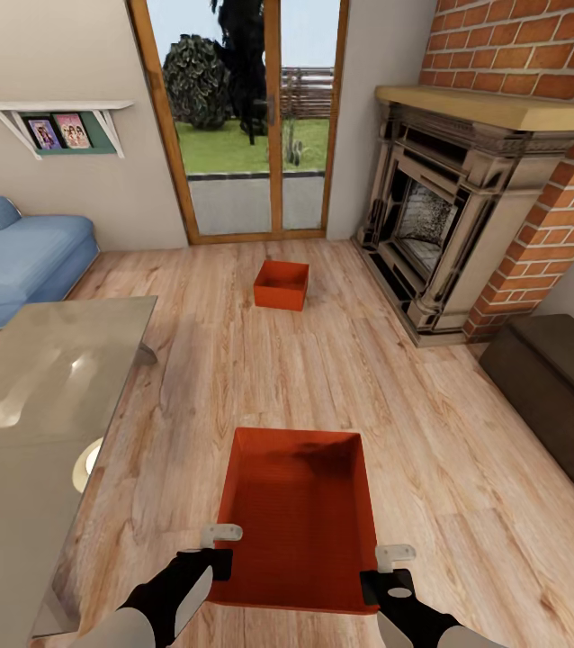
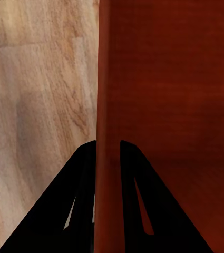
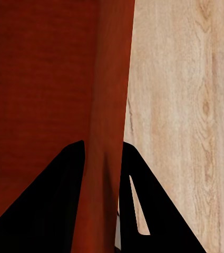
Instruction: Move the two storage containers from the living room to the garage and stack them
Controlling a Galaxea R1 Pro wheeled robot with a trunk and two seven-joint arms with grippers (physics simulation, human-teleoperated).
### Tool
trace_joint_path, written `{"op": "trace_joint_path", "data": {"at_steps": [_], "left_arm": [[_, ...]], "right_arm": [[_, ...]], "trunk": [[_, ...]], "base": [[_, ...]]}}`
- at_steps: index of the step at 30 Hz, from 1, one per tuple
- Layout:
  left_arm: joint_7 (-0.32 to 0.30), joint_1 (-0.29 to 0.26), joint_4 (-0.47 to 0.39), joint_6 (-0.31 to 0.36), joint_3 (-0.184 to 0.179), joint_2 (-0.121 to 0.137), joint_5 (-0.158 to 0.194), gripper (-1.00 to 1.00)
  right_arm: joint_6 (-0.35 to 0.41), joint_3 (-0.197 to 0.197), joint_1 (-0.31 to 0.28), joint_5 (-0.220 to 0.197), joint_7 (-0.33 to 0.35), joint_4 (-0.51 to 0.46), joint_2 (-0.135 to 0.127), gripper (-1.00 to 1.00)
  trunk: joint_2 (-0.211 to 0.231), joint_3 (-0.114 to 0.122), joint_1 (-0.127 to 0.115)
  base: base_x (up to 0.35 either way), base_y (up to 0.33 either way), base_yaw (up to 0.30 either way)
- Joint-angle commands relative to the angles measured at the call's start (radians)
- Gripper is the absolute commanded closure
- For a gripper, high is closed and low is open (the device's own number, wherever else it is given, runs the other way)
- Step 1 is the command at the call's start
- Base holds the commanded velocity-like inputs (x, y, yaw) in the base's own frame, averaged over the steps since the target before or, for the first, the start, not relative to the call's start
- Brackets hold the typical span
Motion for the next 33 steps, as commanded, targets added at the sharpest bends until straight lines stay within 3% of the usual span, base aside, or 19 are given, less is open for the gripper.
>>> {"op": "trace_joint_path", "data": {"at_steps": [1, 33], "left_arm": [[-0.014, 0.000, -0.001, 0.003, -0.038, 0.001, 0.032, 1.00], [-0.014, 0.000, -0.001, 0.002, -0.038, 0.003, 0.032, 1.00]], "right_arm": [[-0.007, 0.012, -0.001, -0.016, -0.010, 0.011, -0.006, 1.00], [-0.012, 0.006, -0.002, -0.017, -0.013, 0.008, 0.002, 1.00]], "trunk": [[-0.002, -0.001, 0.000], [-0.002, -0.001, 0.000]], "base": [[0.000, 0.000, 0.000], [0.000, 0.000, 0.000]]}}
